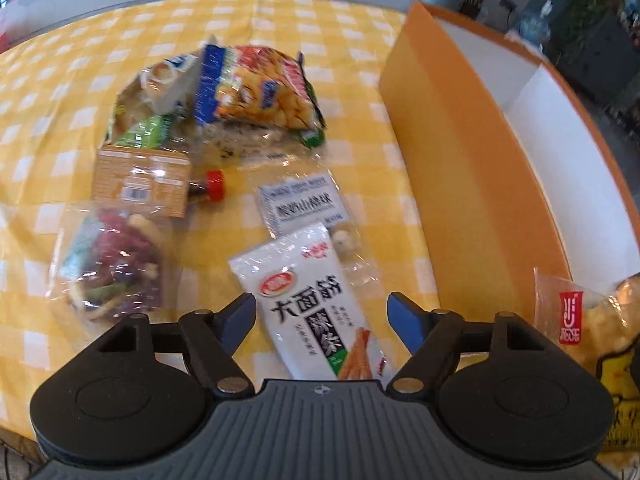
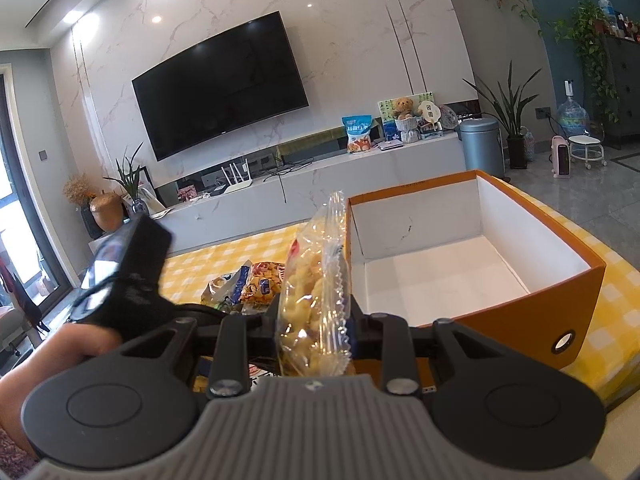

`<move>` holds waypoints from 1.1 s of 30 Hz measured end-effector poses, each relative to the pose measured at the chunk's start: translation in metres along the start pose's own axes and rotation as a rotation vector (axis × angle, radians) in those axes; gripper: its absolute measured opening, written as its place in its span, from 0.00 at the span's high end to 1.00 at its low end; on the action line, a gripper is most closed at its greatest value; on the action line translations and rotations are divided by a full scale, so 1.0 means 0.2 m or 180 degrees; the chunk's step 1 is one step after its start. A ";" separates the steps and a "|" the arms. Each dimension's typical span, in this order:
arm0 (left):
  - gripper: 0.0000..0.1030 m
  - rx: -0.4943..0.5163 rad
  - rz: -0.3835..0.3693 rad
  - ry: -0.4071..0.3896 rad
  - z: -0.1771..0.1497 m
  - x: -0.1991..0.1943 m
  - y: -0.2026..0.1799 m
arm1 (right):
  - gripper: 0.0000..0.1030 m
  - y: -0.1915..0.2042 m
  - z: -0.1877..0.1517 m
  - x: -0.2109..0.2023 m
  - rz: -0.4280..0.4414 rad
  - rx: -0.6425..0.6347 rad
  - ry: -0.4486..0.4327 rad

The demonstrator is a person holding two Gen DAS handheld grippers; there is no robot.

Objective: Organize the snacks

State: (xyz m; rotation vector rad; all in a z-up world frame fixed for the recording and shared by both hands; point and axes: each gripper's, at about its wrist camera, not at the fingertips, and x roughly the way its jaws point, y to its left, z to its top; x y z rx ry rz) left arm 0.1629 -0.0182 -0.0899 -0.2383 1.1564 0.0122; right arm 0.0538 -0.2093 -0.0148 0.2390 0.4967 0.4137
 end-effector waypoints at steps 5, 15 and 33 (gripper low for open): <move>0.14 -0.0094 0.0414 0.0170 0.02 0.10 -0.05 | 0.73 0.00 0.00 -0.01 -0.0020 0.0016 -0.0014; 0.22 -0.0007 0.0622 0.0080 -0.01 0.16 -0.08 | 0.73 0.01 -0.01 -0.02 -0.0020 -0.0041 -0.0015; 0.35 0.0296 -0.0124 -0.0403 -0.05 -0.29 0.00 | 0.73 -0.02 0.02 -0.03 0.0006 0.0053 -0.0080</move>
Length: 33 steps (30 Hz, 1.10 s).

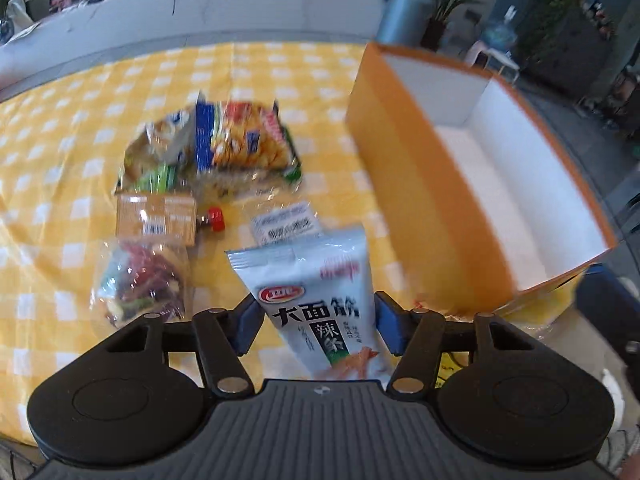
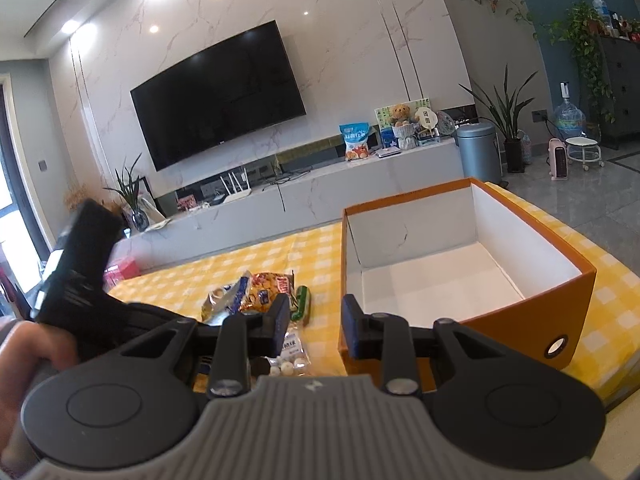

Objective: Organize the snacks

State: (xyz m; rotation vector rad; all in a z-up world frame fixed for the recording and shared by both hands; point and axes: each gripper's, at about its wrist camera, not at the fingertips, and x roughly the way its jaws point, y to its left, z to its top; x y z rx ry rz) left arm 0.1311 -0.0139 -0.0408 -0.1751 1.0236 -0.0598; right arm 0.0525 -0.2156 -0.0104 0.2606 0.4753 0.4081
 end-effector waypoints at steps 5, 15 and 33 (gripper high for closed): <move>0.40 -0.0028 0.0012 -0.0088 0.03 -0.03 0.01 | 0.72 0.02 -0.02 0.01 0.0130 -0.0100 0.0135; 0.43 -0.0021 -0.0142 -0.0078 0.00 0.01 0.06 | 0.27 -0.02 -0.01 -0.12 0.0083 -0.0268 0.0500; 0.43 -0.0003 -0.0180 -0.0106 0.01 0.05 0.04 | 0.03 0.04 -0.42 0.31 -0.0642 -0.0605 0.2037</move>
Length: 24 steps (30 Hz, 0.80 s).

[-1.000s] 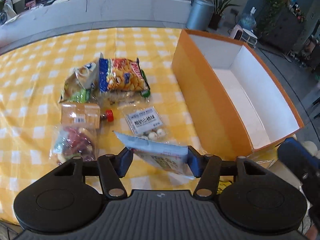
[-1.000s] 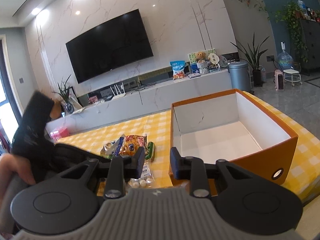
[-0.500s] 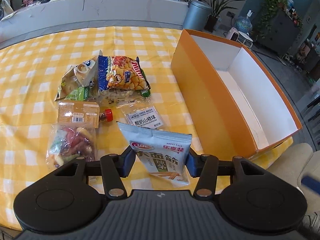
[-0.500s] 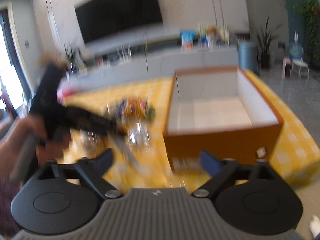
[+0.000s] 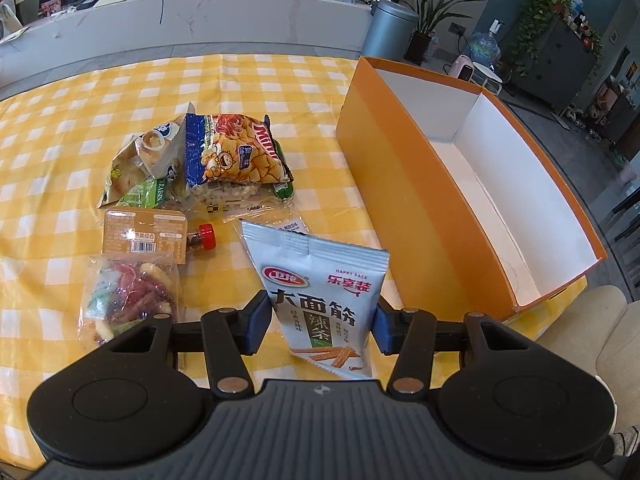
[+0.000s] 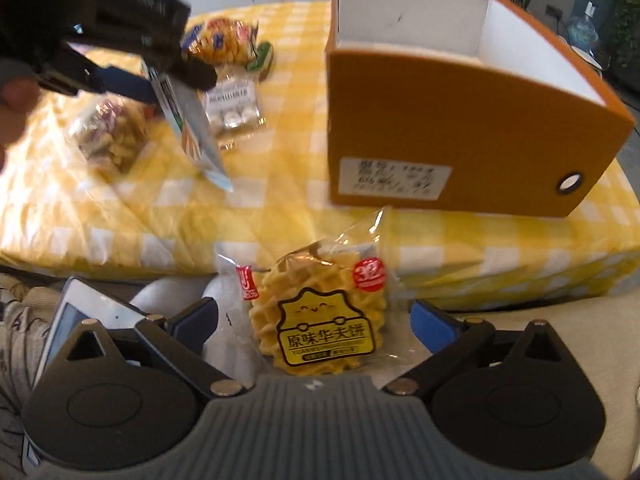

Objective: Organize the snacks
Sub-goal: 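Grasp the waffle cake bag with the right gripper while the left gripper lifts the white packet, then carry the white packet over the box with the left gripper while the right gripper carries the waffle bag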

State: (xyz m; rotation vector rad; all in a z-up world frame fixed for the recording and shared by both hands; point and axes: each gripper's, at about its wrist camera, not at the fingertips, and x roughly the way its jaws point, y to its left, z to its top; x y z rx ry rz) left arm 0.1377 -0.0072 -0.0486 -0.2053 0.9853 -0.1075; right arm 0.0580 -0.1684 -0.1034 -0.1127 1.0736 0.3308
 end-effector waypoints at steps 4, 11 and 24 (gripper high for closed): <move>0.43 -0.0030 -0.0024 0.0001 0.00 0.00 0.01 | 0.03 0.05 0.01 0.08 -0.0005 0.0001 0.0088; 0.44 -0.0083 -0.0049 0.0021 0.01 0.01 0.03 | 0.03 0.06 0.02 0.17 -0.0063 0.0036 0.0212; 0.44 -0.0102 -0.0046 0.0038 0.01 0.01 0.04 | 0.16 -0.04 -0.03 0.15 -0.0012 0.0258 0.0080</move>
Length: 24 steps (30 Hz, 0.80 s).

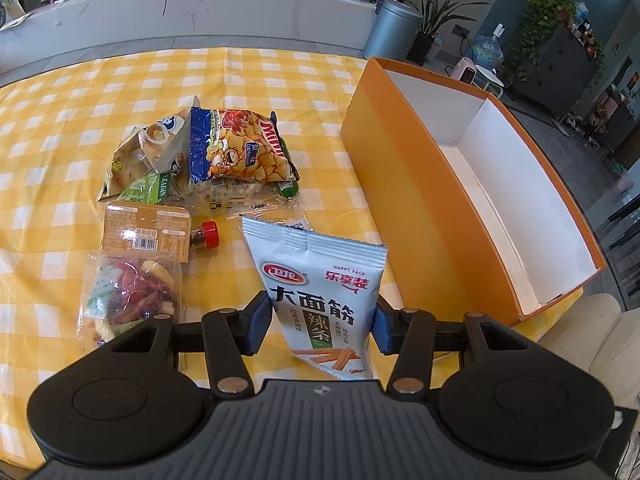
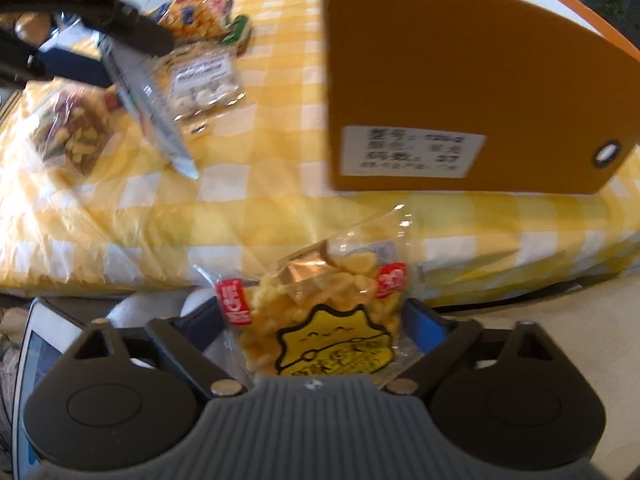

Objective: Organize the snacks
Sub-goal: 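Carry the white packet over the box with the left gripper while the right gripper carries the waffle bag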

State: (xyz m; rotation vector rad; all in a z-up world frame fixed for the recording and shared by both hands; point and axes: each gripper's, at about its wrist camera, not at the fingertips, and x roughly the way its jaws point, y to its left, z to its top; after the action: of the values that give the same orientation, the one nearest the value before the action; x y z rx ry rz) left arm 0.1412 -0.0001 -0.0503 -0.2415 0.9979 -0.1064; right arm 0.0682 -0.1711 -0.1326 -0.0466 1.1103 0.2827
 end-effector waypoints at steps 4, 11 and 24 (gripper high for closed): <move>0.44 0.0025 0.0018 0.0004 0.00 0.00 -0.01 | 0.26 -0.15 -0.02 -0.07 0.0159 0.0410 -0.0086; 0.44 0.0079 0.0057 0.0014 0.00 0.01 -0.03 | 0.27 -0.31 -0.02 -0.22 -0.0308 0.0586 -0.0284; 0.47 0.0068 0.0129 0.0179 -0.01 0.11 -0.07 | 0.21 -0.45 -0.02 -0.16 -0.0482 0.0791 -0.0212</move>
State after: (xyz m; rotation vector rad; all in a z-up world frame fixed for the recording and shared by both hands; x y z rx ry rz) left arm 0.1522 -0.0189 -0.0661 -0.1996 1.0567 -0.0872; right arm 0.0748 -0.2648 -0.1155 0.0988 1.0626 0.0097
